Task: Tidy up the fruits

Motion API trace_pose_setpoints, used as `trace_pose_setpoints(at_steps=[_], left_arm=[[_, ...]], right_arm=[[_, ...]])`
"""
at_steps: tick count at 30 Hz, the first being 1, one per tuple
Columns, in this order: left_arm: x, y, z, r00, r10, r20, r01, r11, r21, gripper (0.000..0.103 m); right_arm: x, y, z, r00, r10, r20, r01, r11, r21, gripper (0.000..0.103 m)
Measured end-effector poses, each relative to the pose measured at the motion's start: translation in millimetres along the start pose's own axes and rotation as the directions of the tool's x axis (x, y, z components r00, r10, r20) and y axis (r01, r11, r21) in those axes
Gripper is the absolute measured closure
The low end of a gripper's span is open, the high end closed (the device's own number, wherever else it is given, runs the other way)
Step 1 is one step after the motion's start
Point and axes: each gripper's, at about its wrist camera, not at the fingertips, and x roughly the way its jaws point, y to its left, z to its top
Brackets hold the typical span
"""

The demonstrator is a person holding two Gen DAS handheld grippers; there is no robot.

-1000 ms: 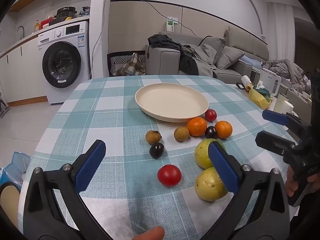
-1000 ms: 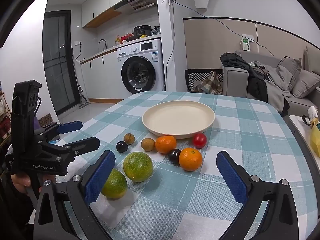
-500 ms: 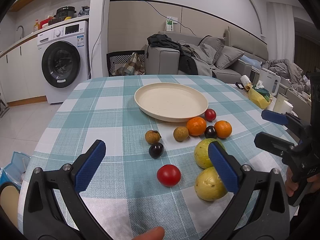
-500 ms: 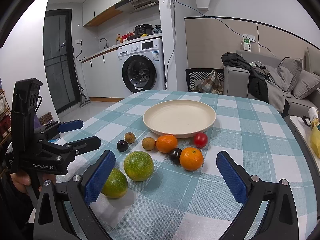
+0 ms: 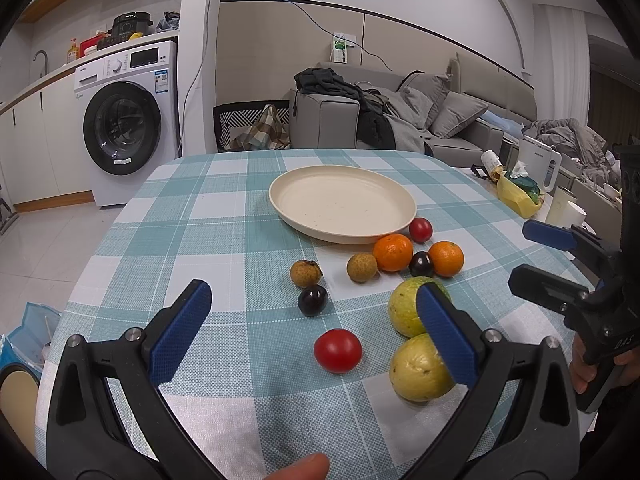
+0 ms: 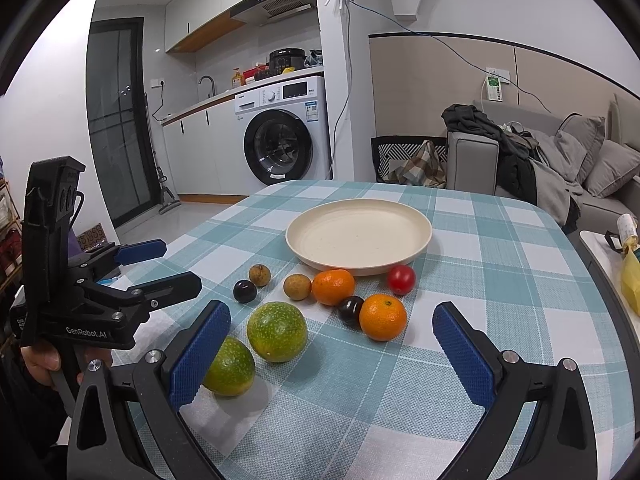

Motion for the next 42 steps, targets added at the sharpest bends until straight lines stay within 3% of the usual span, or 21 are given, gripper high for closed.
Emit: trace_pose_setpoints(at_steps=[42], left_arm=[[0.1,0.7,0.5,1.000,-0.001,-0.002,0.001,1.000,0.000,0.001]], right_arm=[[0.7,-1.6,-0.2,1.000,-0.001,-0.009,0.001,1.000,0.005,0.000]])
